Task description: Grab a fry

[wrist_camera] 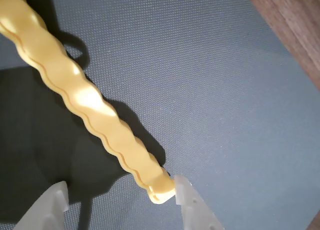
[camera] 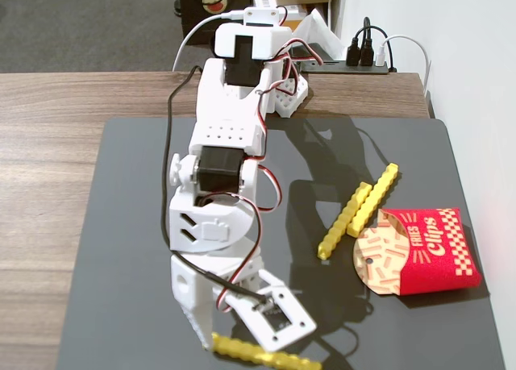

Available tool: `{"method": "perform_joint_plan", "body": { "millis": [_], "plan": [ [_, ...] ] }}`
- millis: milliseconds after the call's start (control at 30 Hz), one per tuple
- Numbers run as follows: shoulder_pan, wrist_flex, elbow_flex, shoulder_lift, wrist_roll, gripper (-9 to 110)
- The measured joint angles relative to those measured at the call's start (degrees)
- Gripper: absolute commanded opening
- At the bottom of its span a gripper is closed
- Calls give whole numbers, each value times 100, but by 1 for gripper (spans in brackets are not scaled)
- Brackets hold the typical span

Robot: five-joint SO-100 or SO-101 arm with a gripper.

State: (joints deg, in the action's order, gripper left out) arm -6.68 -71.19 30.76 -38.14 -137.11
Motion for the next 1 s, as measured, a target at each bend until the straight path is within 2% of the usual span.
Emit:
{"method": "perform_joint_plan", "body": {
  "millis": [100, 233, 367, 533, 1000],
  "plan": [
    [9, -9, 0, 9, 26, 27],
    [35, -35, -9, 9, 88, 17],
    [97, -114, -9, 9, 132, 16],
    [62, -158, -9, 26, 202, 9],
    [35, -448, -62, 44, 334, 3]
  ]
}}
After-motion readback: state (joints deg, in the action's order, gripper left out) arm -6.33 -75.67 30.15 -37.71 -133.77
